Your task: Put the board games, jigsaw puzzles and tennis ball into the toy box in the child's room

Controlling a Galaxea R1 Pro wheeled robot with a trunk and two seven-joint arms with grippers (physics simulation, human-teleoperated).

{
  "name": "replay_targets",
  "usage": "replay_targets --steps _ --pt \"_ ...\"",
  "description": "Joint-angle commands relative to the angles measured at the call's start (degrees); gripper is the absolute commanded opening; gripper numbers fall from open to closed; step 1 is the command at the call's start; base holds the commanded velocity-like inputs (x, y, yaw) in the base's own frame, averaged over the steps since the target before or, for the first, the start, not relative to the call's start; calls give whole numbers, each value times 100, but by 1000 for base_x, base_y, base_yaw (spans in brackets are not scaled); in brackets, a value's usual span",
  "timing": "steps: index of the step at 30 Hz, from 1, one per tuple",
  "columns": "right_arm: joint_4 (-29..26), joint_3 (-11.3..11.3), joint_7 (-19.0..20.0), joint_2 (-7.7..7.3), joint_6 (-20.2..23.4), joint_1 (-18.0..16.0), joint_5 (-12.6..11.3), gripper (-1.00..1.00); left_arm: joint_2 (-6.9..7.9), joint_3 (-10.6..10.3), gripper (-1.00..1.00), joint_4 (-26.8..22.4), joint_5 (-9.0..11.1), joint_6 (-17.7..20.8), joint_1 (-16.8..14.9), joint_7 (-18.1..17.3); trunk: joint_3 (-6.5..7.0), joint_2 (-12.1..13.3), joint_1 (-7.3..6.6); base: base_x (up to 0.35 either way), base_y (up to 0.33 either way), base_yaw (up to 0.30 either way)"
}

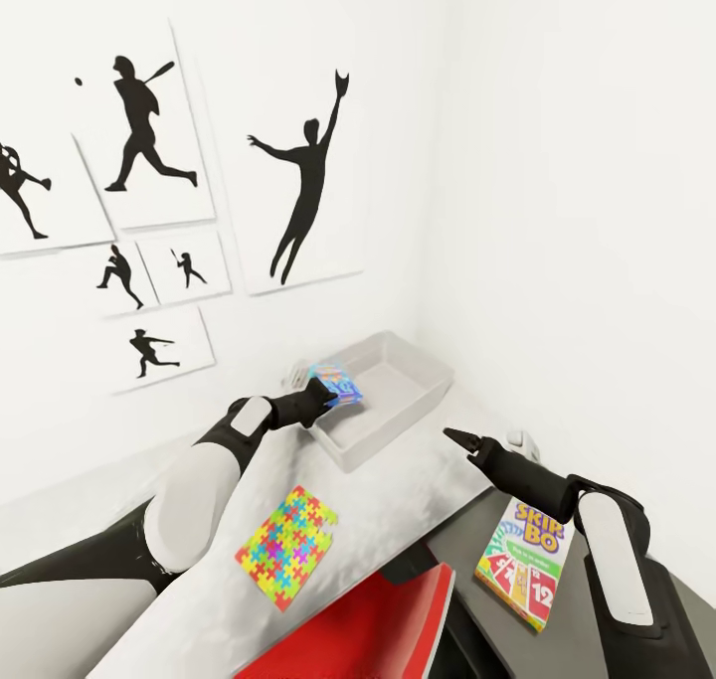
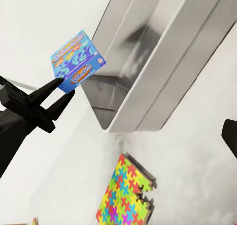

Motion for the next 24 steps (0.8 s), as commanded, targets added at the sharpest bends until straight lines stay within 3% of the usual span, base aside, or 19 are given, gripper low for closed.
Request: replay_targets --steps 1,24 --pt "-2 -14 60 3 31 -6 54 100 -4 39 -100 -10 5 43 -5 -3 -22 -13 3 0 0 0" --pt "-2 -7 59 3 32 -6 49 100 -4 39 -100 -23 14 128 -5 -3 -238 -13 3 0 0 0"
